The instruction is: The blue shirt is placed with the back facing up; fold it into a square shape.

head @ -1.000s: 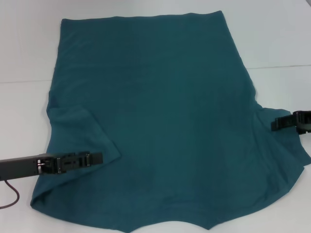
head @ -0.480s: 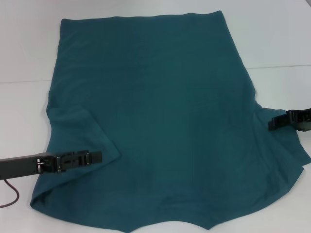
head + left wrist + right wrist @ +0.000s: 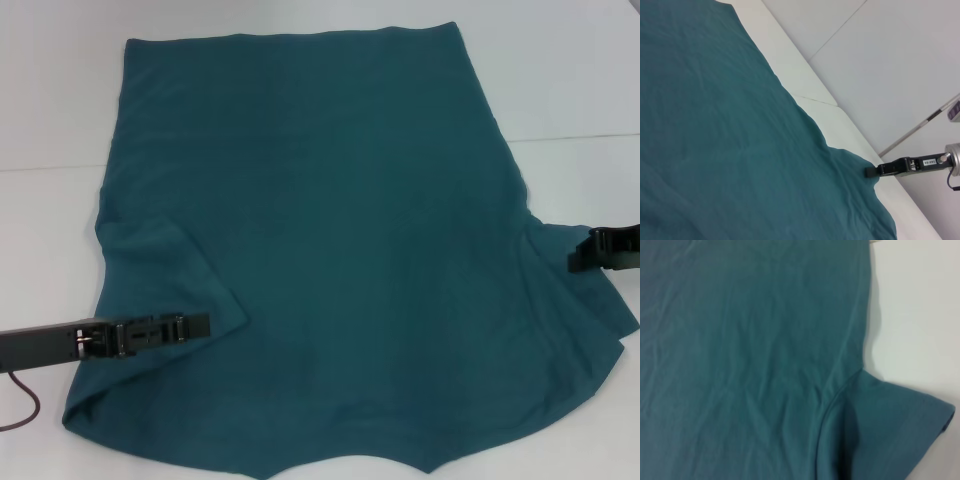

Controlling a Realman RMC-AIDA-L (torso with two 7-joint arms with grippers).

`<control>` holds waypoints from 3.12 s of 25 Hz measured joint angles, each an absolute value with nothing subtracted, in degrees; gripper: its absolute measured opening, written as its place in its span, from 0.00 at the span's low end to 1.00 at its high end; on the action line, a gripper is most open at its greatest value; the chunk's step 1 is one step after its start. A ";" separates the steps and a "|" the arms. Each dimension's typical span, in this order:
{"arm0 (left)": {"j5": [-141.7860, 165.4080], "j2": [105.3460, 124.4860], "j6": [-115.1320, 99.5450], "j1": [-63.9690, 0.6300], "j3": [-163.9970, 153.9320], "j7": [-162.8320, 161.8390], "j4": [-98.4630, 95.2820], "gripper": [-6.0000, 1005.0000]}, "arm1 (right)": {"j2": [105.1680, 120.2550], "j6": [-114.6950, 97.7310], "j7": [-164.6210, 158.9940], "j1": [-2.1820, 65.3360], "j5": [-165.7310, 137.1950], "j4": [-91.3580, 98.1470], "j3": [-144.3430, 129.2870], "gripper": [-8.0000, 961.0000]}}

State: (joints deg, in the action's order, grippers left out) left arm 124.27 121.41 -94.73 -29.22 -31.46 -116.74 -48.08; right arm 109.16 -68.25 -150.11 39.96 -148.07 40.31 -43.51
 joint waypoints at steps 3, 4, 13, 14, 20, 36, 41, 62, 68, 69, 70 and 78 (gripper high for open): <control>124.27 121.39 -94.73 -29.17 -31.46 -116.74 -48.07 0.66 | 109.15 -68.36 -150.16 39.93 -148.09 40.41 -43.51 0.18; 124.27 121.39 -94.73 -29.17 -31.44 -116.74 -48.07 0.66 | 109.12 -68.47 -150.18 39.92 -148.10 40.45 -43.51 0.16; 124.28 121.37 -94.82 -29.17 -31.30 -116.78 -48.07 0.66 | 107.57 -70.54 -150.21 40.15 -148.22 40.78 -43.50 0.02; 124.28 121.35 -94.82 -29.21 -31.29 -116.85 -48.07 0.66 | 107.09 -71.17 -150.22 40.51 -148.57 40.82 -43.48 0.02; 124.28 121.24 -94.77 -29.38 -31.40 -117.46 -48.15 0.66 | 105.01 -75.66 -150.30 44.30 -152.46 41.60 -43.43 0.03; 124.28 121.25 -93.58 -29.01 -30.97 -119.19 -48.08 0.66 | 111.45 -79.09 -153.87 54.89 -162.01 42.39 -50.06 0.06; 124.26 121.22 -92.86 -28.96 -30.94 -119.66 -48.07 0.66 | 112.60 -78.24 -155.06 55.47 -162.03 42.49 -51.91 0.07; 124.18 121.43 -91.81 -28.99 -31.09 -120.40 -48.07 0.66 | 115.75 -70.29 -160.85 55.99 -161.90 42.35 -57.03 0.11; 124.18 121.35 -91.69 -28.82 -31.03 -120.41 -48.07 0.66 | 116.26 -70.18 -160.82 56.19 -161.90 42.50 -58.41 0.12; 124.18 121.32 -91.68 -28.80 -31.03 -120.41 -48.08 0.66 | 116.27 -70.27 -160.76 56.21 -161.90 42.63 -58.44 0.12; 124.19 121.27 -91.67 -28.76 -31.02 -120.41 -48.07 0.66 | 116.26 -70.34 -160.65 56.22 -161.89 42.86 -58.45 0.12; 124.19 121.19 -91.65 -28.73 -31.02 -120.41 -48.01 0.66 | 116.25 -68.91 -160.64 56.34 -161.95 42.98 -60.11 0.19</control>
State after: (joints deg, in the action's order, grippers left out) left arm 124.19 121.19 -91.65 -28.73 -31.02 -120.41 -48.01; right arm 116.25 -68.91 -160.64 56.34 -161.95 42.98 -60.11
